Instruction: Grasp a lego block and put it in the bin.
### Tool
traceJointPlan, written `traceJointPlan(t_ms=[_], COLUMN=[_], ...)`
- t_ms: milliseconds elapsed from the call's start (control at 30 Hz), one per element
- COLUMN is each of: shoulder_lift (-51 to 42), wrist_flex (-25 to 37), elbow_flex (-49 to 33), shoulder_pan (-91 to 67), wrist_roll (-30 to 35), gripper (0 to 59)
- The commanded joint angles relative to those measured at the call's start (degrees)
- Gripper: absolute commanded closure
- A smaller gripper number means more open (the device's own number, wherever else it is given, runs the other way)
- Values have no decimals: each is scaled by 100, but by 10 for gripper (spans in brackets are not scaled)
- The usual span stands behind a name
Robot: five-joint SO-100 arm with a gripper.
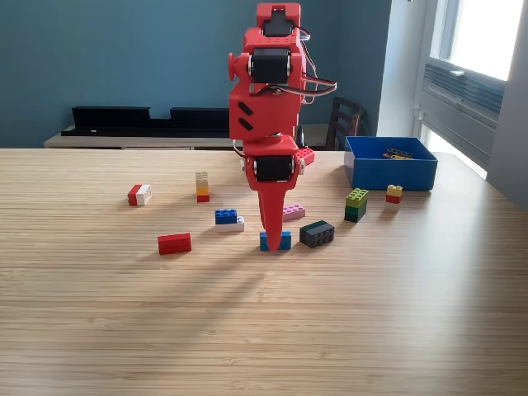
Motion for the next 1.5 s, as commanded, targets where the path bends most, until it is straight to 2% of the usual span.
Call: traceJointPlan(t_ms=[33,233,367,667,967,1167,1333,1500], shoulder_lift=[352,352,343,343,431,448,475,483], wrist_flex=[-325,-501,-606,-650,334,580,1608,2092], elbow_flex=[167,281,290,-26,-1521,-1591,-1872,-1644], shoulder_pan=[-26,-35,-44,-70,-44,-149,-721,-1635], wrist_roll=[62,149,299,738,976,984,976,1187], gripper=[372,415,585,586,586,586,586,586])
